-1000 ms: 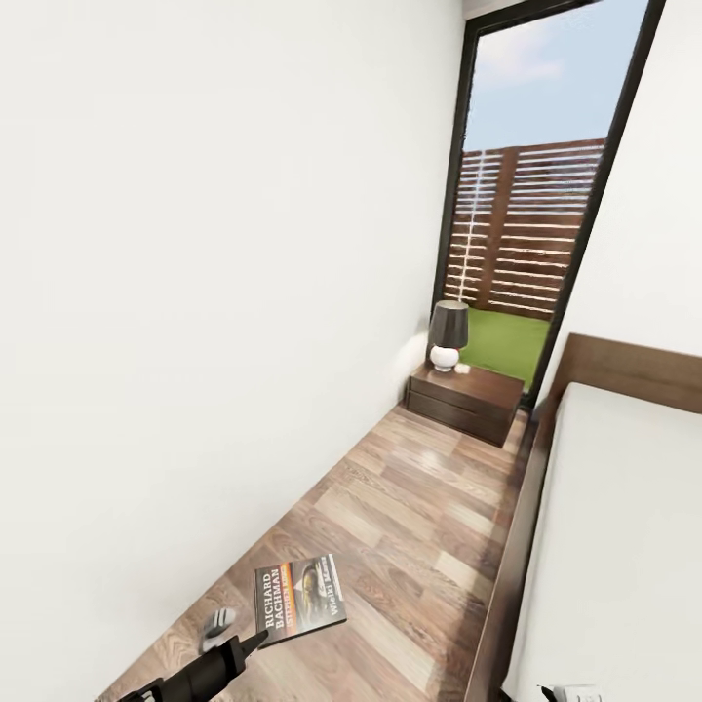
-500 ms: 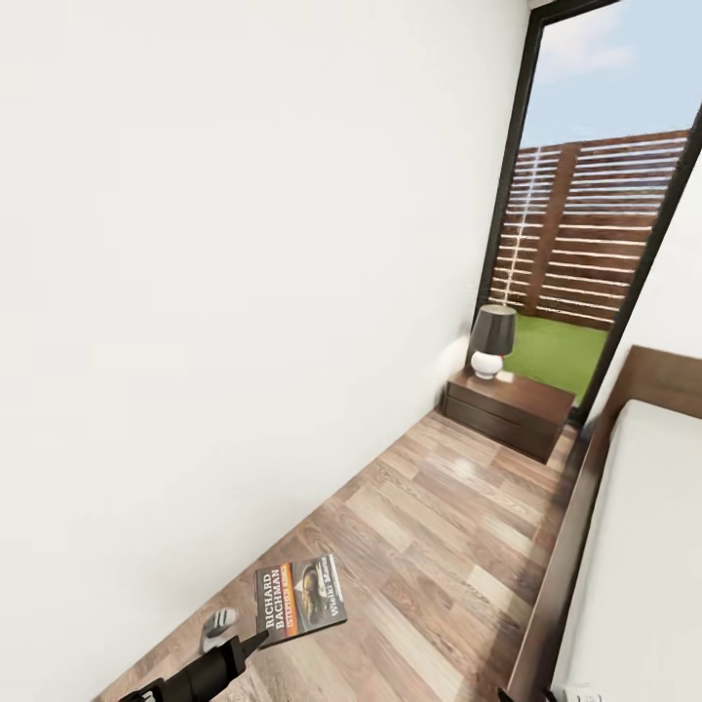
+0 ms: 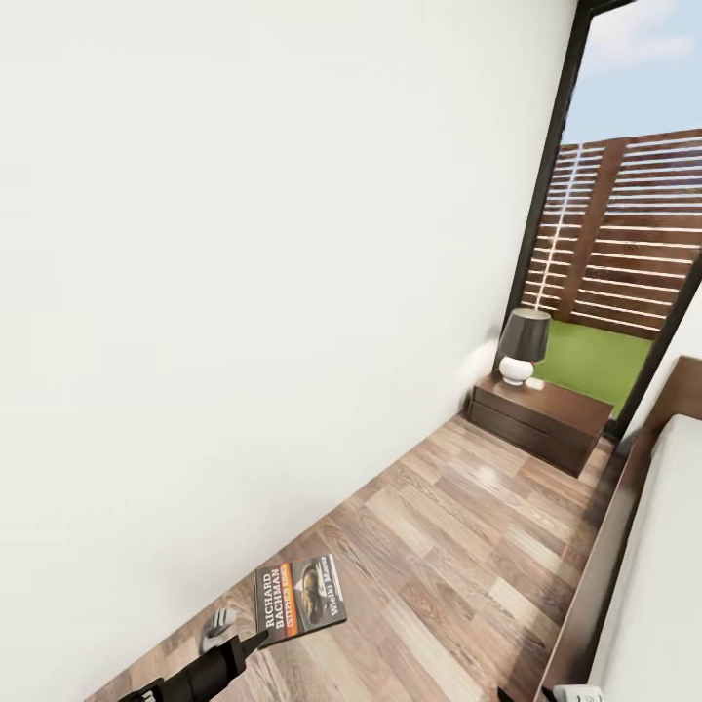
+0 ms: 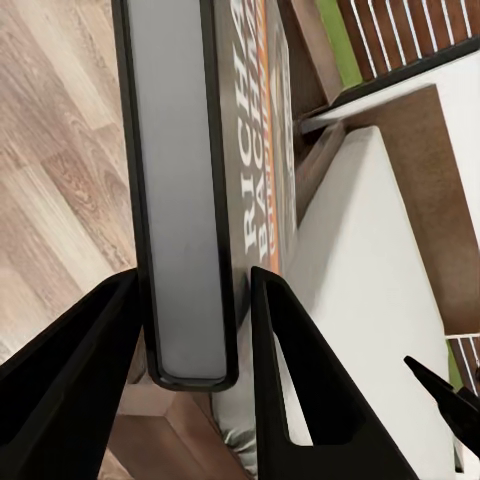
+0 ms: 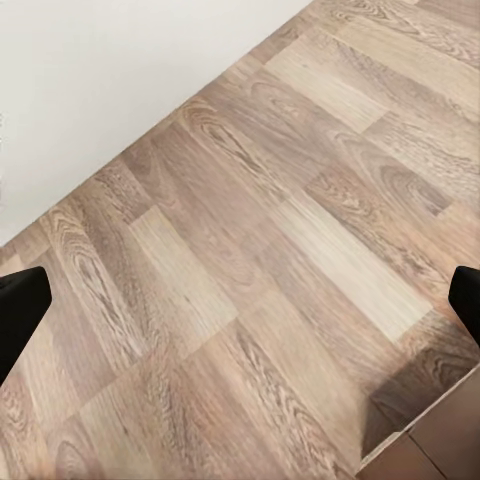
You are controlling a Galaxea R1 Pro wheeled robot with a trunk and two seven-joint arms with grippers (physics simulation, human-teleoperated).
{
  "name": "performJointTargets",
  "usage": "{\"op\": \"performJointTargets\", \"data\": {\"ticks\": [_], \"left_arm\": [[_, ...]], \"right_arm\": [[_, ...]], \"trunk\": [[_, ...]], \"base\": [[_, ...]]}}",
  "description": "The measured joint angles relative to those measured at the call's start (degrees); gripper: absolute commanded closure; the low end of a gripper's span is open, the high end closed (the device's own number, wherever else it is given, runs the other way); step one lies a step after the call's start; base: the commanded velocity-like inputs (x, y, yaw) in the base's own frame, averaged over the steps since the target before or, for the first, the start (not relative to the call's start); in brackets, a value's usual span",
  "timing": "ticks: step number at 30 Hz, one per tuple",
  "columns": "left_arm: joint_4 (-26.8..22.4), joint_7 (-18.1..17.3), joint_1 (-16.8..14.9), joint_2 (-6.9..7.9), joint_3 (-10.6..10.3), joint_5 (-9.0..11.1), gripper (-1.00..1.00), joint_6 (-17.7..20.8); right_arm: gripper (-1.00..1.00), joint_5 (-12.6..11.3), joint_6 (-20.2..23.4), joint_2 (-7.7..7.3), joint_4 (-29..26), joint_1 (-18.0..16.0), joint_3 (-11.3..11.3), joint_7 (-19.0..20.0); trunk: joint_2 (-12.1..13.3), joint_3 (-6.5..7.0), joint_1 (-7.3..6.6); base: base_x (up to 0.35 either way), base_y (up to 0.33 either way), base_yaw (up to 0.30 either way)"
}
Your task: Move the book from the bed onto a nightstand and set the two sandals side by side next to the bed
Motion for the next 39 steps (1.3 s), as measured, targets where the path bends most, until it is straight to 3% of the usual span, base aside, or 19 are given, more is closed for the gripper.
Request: {"op": "performJointTargets", "data": {"ticks": [22,39], "left_arm": [[0.0,0.05,0.0,0.0,0.01,0.0,1.0,0.0],[0.0,0.05,0.0,0.0,0.03,0.0,1.0,0.0]], "right_arm": [[-1.0,0.0,0.0,0.01,0.0,0.0,0.0,0.04],[-1.0,0.0,0.0,0.01,0.0,0.0,0.0,0.06]], "trunk": [[0.0,0.0,0.0],[0.0,0.0,0.0]], "base": [[0.083,0.001,0.001],[0.13,0.124,0.0]]}}
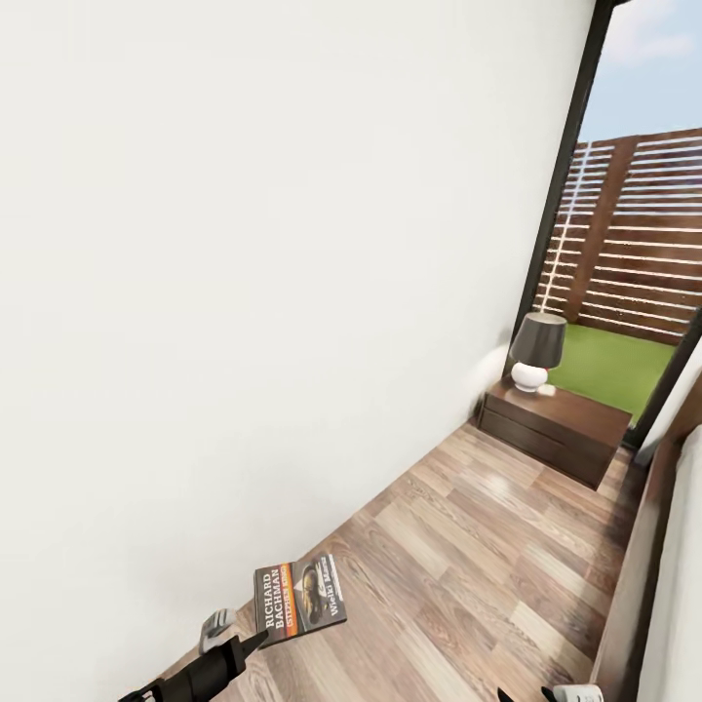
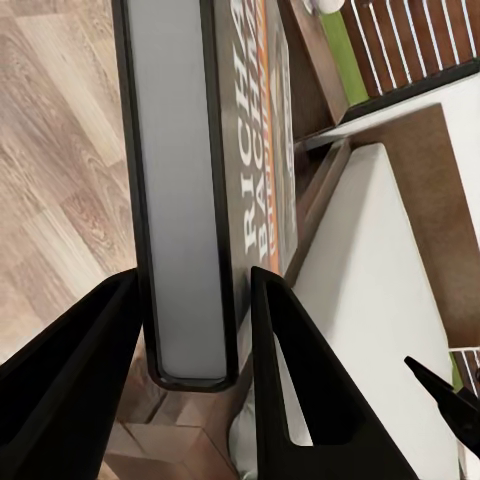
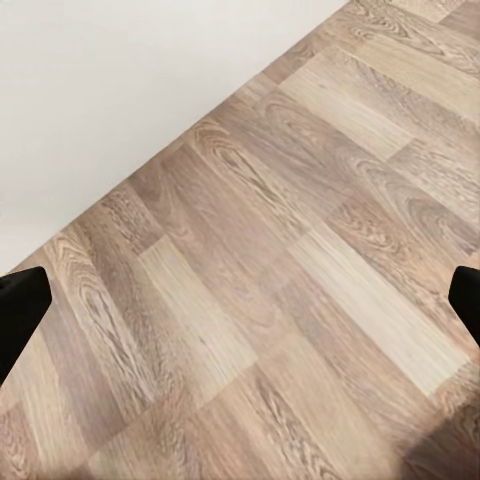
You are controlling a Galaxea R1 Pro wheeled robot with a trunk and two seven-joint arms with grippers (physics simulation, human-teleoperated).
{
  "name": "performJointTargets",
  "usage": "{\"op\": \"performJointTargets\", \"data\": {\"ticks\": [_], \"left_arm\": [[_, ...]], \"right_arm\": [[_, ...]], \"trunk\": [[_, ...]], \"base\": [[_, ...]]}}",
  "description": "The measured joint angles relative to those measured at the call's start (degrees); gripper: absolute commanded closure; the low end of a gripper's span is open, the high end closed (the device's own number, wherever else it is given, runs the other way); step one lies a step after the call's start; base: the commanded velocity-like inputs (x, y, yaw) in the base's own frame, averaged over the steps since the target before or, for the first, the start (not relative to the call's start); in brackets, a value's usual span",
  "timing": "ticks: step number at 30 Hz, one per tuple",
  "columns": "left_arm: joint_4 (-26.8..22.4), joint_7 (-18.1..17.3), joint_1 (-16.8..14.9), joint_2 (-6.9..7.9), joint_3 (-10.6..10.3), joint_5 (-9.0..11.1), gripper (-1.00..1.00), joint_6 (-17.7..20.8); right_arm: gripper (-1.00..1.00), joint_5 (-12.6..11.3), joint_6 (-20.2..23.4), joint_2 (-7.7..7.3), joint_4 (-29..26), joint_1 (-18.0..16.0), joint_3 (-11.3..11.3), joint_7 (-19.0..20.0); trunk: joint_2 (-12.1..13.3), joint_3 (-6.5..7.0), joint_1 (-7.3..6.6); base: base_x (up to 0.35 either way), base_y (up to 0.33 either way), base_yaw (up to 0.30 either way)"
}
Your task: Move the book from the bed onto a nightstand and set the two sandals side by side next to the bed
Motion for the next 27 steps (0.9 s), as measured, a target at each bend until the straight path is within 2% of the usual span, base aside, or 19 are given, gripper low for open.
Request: {"op": "performJointTargets", "data": {"ticks": [4,14,21,27], "left_arm": [[0.0,0.0,0.0,0.0,-0.15,-0.03,1.0,0.0],[0.01,0.0,0.0,0.0,-0.03,-0.01,1.0,0.0],[0.0,0.0,0.0,0.0,-0.02,0.0,1.0,0.0],[0.01,0.0,-0.01,-0.01,0.0,-0.01,1.0,0.0]], "right_arm": [[-1.0,0.0,0.0,0.0,0.0,0.0,0.0,0.03],[-1.0,0.0,0.0,0.0,0.0,0.0,0.02,0.03],[-1.0,0.0,0.0,0.02,0.0,0.0,0.0,-0.04],[-1.0,0.0,-0.01,0.01,-0.01,0.01,0.03,0.02]], "trunk": [[-0.01,0.0,-0.02],[0.0,0.0,-0.02],[0.0,0.0,0.0],[0.0,0.0,0.0]], "base": [[0.127,0.004,0.0],[0.27,0.0,0.0],[0.048,0.0,-0.001],[0.002,0.0,-0.111]]}}
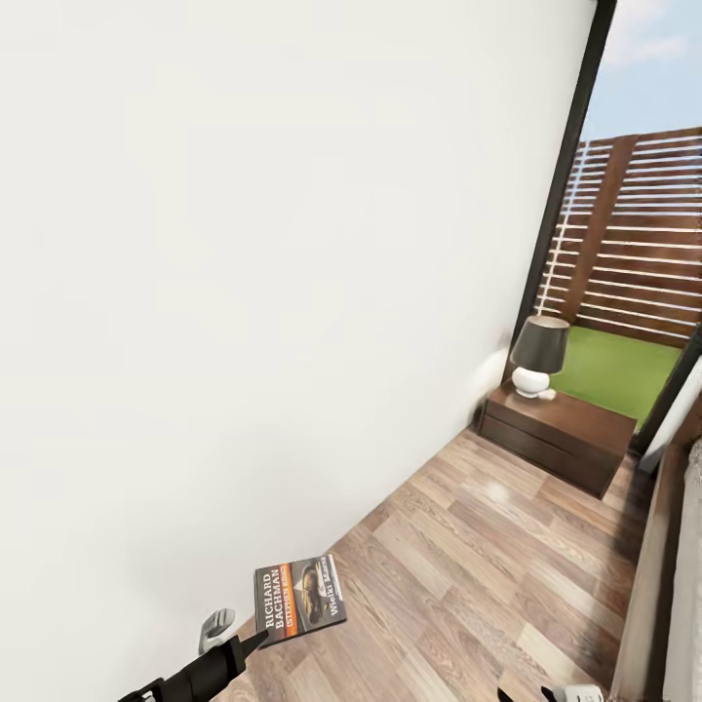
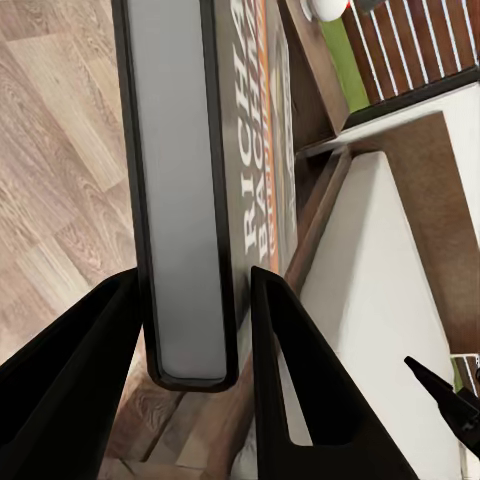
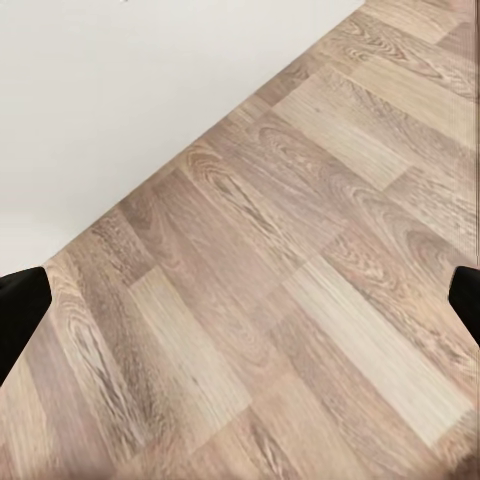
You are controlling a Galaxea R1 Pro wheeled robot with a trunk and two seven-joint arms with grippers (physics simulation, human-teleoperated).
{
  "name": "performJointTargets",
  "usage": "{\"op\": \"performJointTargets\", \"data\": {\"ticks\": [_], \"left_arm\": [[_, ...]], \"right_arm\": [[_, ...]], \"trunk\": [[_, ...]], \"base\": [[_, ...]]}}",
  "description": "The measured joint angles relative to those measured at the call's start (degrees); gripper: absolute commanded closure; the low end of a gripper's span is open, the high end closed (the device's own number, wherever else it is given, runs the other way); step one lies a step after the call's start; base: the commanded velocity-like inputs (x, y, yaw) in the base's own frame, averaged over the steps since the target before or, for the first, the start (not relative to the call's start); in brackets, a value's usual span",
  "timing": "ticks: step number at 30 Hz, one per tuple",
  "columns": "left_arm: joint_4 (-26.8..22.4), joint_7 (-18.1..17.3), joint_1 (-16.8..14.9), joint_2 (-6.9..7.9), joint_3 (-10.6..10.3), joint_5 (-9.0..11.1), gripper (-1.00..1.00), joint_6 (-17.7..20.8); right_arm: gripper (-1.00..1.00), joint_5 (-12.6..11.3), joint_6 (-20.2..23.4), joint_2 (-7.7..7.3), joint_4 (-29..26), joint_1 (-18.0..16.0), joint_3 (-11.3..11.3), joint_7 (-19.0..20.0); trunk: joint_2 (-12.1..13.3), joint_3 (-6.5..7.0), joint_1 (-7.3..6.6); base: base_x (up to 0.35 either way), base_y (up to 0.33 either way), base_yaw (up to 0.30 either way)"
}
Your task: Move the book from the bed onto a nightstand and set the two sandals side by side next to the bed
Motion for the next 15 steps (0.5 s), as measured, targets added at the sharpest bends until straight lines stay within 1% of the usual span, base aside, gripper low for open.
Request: {"op": "performJointTargets", "data": {"ticks": [3,10,15], "left_arm": [[0.0,0.0,0.01,0.0,-0.03,0.0,1.0,0.0],[-0.01,-0.01,0.01,0.01,-0.02,0.0,1.0,0.0],[0.01,-0.02,0.0,0.01,-0.09,-0.01,1.0,0.02]], "right_arm": [[-1.0,0.0,0.0,0.01,0.0,-0.01,-0.01,0.01],[-1.0,0.0,0.01,0.0,0.01,-0.01,-0.03,-0.03],[-1.0,0.0,0.04,0.0,0.0,0.0,-0.02,-0.01]], "trunk": [[0.0,0.0,0.0],[0.0,0.0,0.0],[-0.01,0.0,-0.01]], "base": [[0.0,0.0,-0.071],[0.004,0.01,-0.011],[0.12,0.183,-0.001]]}}
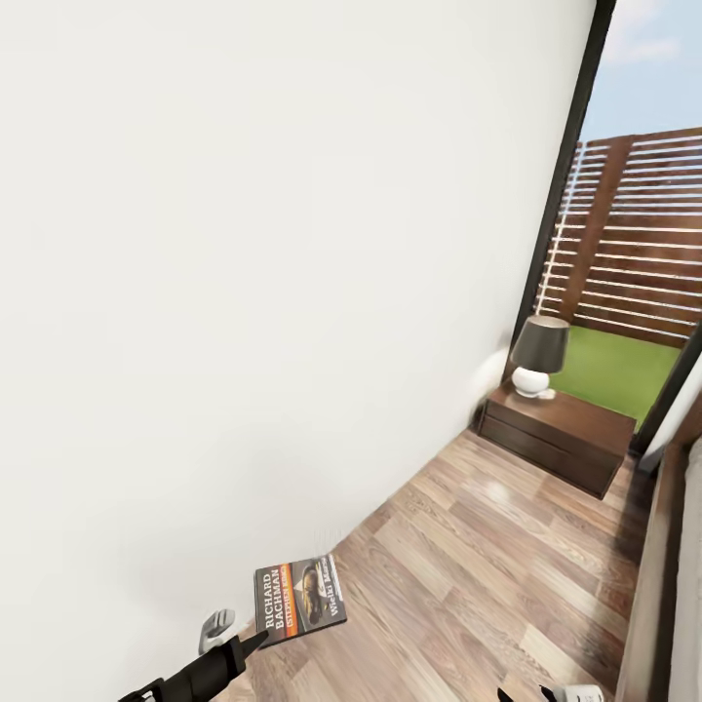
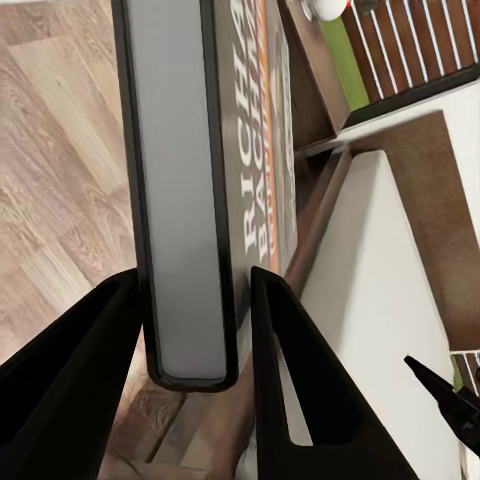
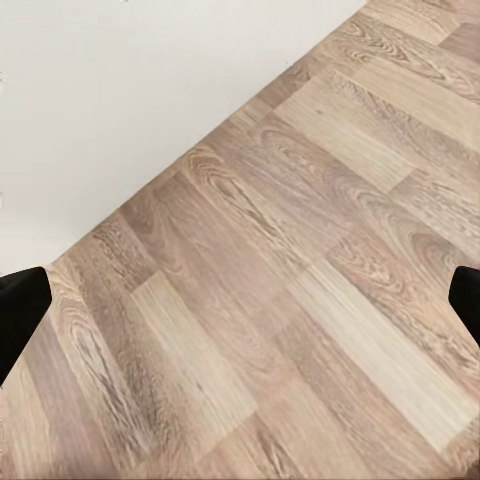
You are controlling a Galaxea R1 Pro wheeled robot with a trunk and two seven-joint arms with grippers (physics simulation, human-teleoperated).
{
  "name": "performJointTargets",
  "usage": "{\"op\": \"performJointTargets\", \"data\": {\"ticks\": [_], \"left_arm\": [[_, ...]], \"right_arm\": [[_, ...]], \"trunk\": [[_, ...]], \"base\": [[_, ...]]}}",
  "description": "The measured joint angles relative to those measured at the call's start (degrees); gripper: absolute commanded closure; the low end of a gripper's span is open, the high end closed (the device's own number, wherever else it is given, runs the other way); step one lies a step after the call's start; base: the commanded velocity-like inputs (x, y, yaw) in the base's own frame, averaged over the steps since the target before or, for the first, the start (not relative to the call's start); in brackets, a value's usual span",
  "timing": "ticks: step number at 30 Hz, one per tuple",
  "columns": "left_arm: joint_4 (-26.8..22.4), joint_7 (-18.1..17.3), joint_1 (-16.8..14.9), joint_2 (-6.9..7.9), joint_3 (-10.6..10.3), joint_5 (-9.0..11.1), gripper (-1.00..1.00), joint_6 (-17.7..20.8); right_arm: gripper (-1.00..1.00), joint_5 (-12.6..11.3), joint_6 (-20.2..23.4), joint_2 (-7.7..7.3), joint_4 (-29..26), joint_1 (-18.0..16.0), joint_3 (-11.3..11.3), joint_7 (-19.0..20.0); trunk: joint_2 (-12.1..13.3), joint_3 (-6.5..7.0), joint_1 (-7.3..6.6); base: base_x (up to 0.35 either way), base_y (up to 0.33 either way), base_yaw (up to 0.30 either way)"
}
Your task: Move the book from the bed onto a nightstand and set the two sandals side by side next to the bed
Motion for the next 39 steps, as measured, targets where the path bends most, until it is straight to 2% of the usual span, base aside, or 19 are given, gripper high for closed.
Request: {"op": "performJointTargets", "data": {"ticks": [18,24,33,39], "left_arm": [[0.01,0.03,0.0,-0.01,-0.06,-0.03,1.0,-0.01],[-0.01,0.01,0.0,0.0,-0.04,-0.01,1.0,-0.02],[0.0,0.03,0.0,0.0,0.08,0.01,1.0,-0.01],[0.0,0.11,-0.01,-0.01,0.1,0.0,1.0,-0.02]], "right_arm": [[-1.0,0.0,-0.04,-0.03,0.0,0.01,0.0,0.11],[-1.0,0.0,-0.02,0.01,0.01,0.0,-0.01,0.11],[-1.0,0.0,0.0,0.0,0.0,0.0,-0.01,0.11],[-1.0,0.01,-0.04,-0.01,0.0,0.01,-0.01,0.18]], "trunk": [[0.01,0.0,0.01],[0.01,0.0,0.01],[0.0,0.0,0.0],[0.01,0.0,0.01]], "base": [[0.023,0.031,-0.235],[0.008,0.036,-0.042],[0.106,0.239,-0.009],[0.023,0.042,-0.209]]}}
